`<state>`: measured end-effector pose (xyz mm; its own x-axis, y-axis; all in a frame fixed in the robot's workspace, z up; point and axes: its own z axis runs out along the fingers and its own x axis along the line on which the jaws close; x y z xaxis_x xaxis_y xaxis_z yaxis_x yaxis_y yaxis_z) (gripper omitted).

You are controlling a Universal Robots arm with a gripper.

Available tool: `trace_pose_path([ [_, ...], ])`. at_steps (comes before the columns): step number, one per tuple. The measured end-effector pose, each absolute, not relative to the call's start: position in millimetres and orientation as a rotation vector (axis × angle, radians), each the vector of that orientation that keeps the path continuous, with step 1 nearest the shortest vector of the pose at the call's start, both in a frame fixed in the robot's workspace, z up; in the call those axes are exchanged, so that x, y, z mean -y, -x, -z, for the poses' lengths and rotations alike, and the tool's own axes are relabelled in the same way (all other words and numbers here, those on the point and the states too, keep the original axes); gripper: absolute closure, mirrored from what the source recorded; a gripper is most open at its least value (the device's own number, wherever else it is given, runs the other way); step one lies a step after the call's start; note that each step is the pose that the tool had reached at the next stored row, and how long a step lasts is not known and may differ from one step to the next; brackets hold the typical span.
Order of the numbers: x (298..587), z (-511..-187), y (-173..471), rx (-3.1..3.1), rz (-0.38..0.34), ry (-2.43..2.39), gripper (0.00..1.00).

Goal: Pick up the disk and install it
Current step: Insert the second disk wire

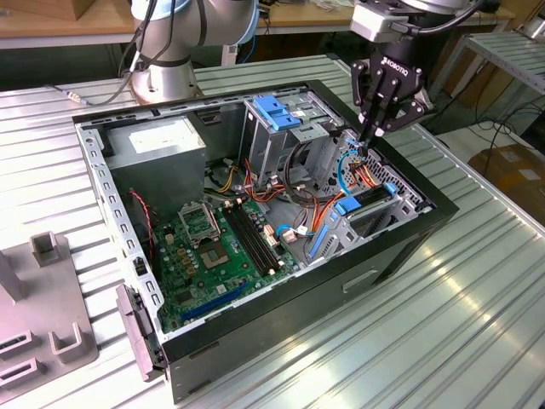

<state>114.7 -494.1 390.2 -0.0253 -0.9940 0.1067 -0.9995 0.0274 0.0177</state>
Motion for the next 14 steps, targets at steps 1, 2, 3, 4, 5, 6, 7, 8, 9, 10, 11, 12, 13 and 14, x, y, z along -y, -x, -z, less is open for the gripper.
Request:
trace_pose_path([
  [1, 493.9, -389.9, -114.7, 2.186, -0.095, -2.129, 0.76],
  [2, 493.5, -389.1, -114.8, 2.186, -0.095, -2.129, 0.75],
  [3, 493.4, -388.4, -114.7, 2.186, -0.095, -2.129, 0.75],
  [4, 493.1, -387.7, -114.7, 2.186, -0.095, -2.129, 0.69],
  [5, 492.3, -386.7, -114.7, 2.186, -0.095, -2.129, 0.69],
  [6, 491.6, -386.0, -114.7, 2.186, -0.095, -2.129, 0.69],
  [7, 490.8, -385.4, -114.8, 2.186, -0.095, -2.129, 0.69],
  [8, 490.1, -384.6, -114.7, 2.186, -0.095, -2.129, 0.69],
  [9, 489.6, -383.7, -114.7, 2.186, -0.095, -2.129, 0.69],
  [10, 489.4, -382.8, -114.7, 2.186, -0.095, -2.129, 0.69],
  [11, 489.1, -381.9, -114.8, 2.186, -0.095, -2.129, 0.69],
  [12, 488.8, -381.1, -114.8, 2.186, -0.095, -2.129, 0.69],
  [13, 488.5, -379.7, -114.7, 2.186, -0.095, -2.129, 0.69],
  [14, 488.4, -378.8, -114.7, 2.185, -0.096, -2.128, 0.69],
])
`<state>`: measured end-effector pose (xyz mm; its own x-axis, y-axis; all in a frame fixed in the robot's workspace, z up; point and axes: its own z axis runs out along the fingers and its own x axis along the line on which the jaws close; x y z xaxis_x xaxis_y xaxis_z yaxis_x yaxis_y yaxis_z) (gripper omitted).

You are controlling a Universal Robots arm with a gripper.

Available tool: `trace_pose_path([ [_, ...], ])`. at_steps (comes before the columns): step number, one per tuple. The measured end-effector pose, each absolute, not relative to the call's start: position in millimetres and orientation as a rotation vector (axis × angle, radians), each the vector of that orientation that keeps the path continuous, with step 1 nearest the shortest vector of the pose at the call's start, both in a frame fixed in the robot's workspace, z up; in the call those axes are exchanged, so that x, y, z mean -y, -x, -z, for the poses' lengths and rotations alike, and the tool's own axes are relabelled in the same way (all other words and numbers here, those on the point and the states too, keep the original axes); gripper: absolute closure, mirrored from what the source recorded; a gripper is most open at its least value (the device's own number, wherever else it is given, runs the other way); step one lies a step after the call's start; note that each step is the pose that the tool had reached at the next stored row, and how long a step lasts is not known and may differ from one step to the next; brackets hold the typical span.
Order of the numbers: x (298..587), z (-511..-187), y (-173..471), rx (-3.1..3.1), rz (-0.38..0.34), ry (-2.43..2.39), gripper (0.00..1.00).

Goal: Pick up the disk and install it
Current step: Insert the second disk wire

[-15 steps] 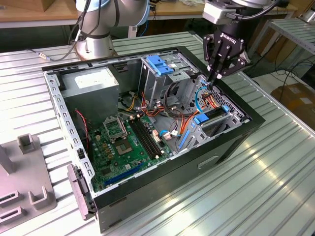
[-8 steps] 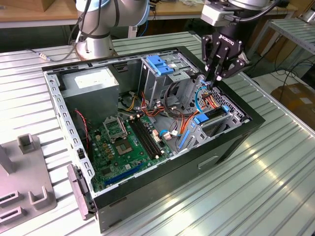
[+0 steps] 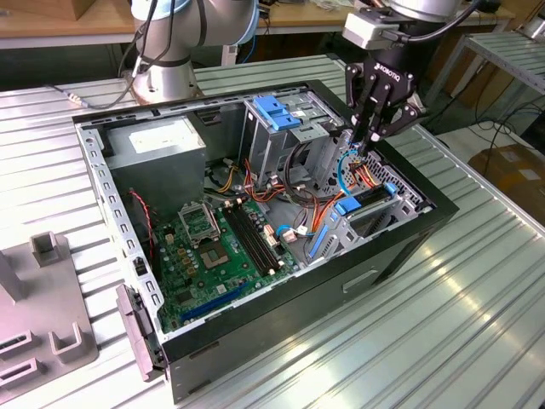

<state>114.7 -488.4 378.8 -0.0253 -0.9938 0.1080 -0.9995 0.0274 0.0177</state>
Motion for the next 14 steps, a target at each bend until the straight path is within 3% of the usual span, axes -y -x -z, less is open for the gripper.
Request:
trace_pose_path([
  [2, 488.4, -376.7, -114.7, 2.183, -0.101, -2.126, 0.69],
  [4, 488.4, -374.4, -114.7, 2.179, -0.11, -2.121, 0.83],
  [14, 496.2, -371.0, -114.2, 2.176, -0.116, -2.118, 0.84],
])
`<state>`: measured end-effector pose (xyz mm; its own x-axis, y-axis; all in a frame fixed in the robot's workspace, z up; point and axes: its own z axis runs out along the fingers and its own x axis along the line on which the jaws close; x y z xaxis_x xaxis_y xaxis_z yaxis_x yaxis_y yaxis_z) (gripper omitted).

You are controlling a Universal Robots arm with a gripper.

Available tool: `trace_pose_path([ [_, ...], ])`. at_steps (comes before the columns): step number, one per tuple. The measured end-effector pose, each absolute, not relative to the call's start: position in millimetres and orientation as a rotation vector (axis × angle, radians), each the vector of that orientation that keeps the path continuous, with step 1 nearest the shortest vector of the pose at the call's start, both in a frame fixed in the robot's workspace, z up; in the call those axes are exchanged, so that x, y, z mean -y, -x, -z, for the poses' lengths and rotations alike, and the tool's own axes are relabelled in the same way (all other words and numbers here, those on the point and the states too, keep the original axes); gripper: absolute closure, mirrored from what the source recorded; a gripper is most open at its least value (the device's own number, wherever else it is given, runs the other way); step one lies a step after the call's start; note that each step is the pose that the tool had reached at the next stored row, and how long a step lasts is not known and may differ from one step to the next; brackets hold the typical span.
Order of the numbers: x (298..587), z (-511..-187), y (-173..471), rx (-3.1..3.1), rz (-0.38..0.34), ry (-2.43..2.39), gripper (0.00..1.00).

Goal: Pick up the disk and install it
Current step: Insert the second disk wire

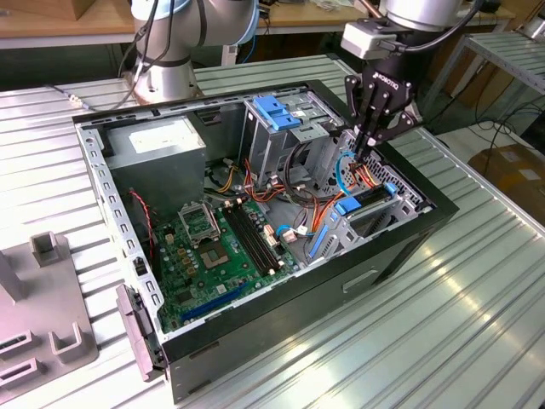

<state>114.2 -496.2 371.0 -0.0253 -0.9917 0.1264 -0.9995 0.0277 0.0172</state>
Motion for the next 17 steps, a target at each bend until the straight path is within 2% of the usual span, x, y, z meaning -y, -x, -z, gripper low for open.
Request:
trace_pose_path([
  [6, 514.7, -368.4, -109.7, 2.203, -0.078, -2.145, 0.84],
  [17, 538.0, -365.3, -100.9, 2.224, -0.097, -2.175, 0.84],
])
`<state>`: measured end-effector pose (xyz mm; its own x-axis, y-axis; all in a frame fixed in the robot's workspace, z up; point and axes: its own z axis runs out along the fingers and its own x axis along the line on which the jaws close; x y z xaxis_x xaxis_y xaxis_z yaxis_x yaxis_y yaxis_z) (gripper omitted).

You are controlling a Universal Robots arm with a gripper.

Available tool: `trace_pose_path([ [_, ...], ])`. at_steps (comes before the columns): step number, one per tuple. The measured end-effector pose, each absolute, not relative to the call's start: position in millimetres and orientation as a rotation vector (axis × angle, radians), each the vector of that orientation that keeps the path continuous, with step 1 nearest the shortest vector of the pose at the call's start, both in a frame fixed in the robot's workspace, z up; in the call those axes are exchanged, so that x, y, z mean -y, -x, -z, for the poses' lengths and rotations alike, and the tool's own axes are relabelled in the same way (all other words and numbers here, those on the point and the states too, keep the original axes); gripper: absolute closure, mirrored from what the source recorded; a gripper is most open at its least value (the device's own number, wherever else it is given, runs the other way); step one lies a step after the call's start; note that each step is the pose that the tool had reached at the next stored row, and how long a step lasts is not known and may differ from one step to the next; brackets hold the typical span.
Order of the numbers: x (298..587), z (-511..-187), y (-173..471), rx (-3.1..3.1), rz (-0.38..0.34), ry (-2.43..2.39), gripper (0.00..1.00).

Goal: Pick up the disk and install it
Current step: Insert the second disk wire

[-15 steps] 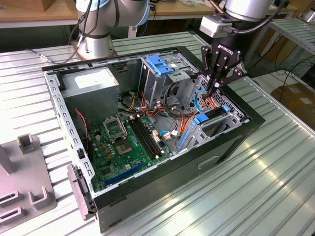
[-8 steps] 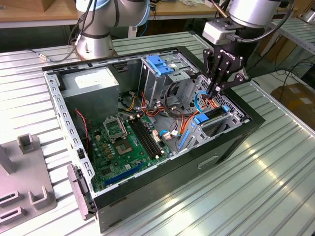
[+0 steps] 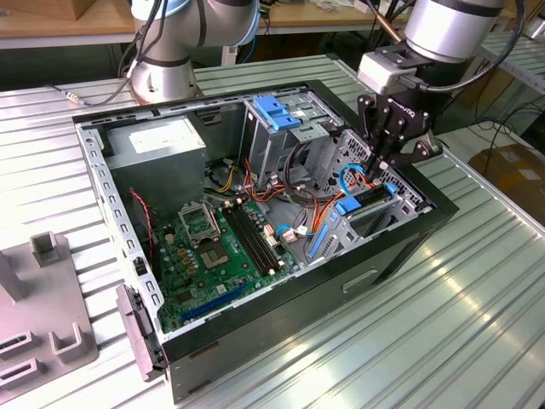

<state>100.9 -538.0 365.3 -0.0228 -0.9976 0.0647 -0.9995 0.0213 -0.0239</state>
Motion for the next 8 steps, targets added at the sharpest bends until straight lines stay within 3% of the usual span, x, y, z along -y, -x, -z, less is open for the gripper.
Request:
trace_pose_path([
  [8, 542.8, -363.0, -91.2, 2.23, -0.122, -2.201, 0.84],
])
